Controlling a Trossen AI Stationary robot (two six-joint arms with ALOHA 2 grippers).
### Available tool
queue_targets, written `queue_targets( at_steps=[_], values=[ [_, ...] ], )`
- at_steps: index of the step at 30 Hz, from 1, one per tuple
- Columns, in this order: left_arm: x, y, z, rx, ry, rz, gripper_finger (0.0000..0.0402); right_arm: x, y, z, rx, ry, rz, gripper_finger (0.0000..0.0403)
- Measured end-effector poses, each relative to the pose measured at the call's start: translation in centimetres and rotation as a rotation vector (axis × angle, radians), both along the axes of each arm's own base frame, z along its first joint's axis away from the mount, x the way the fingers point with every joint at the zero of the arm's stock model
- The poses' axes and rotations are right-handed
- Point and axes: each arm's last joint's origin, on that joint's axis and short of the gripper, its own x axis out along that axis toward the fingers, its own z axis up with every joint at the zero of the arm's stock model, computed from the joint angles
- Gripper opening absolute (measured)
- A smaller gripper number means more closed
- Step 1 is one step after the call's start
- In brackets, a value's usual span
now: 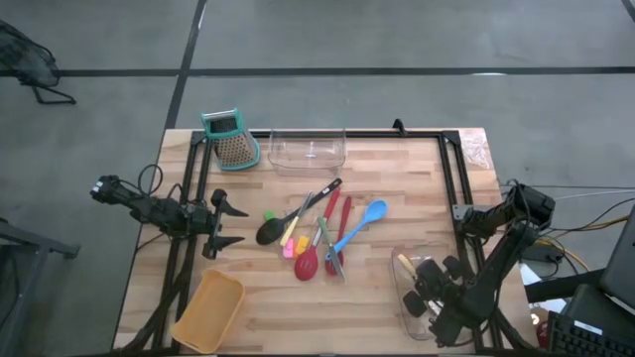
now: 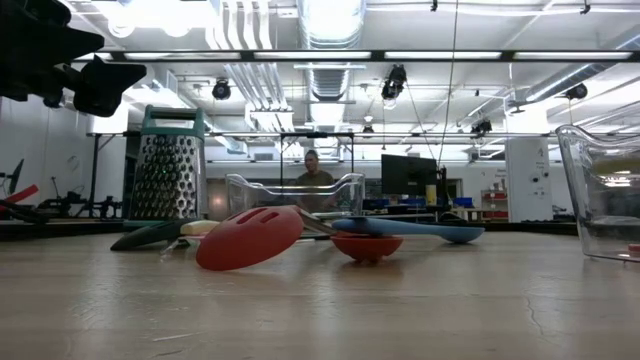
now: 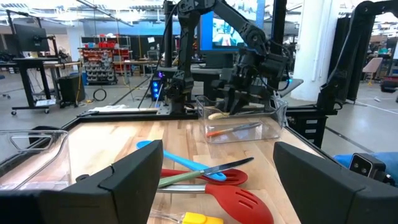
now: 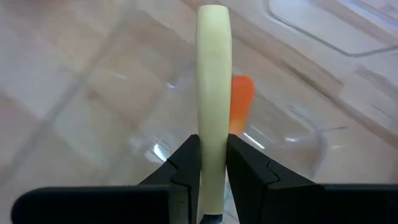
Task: Pick & Place Kitchen Items
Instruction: Put the right yellow knife into the bottom transparent bin
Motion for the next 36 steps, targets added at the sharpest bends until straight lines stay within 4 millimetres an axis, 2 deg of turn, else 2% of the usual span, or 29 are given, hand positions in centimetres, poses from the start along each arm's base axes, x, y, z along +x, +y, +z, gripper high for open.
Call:
queue_targets(
  at_steps=[13,28,36],
  values=[
    [0.0,0.0,0.0,0.000,0.000,0.000,0.0312,-0.7,-0.9,-2.6,0.044,0.014,-0.014,0.0056],
    [0.0,0.0,0.0,0.000,0.000,0.000,0.0312,-0.5,-1.0,-2.8,0.063,0.048,-0.019,0.0065],
    [0.0,0.0,0.0,0.000,0.000,0.000,0.0312,-0.5,-1.0,-2.5,0.078,0.039,-0.020,0.0106]
  ],
)
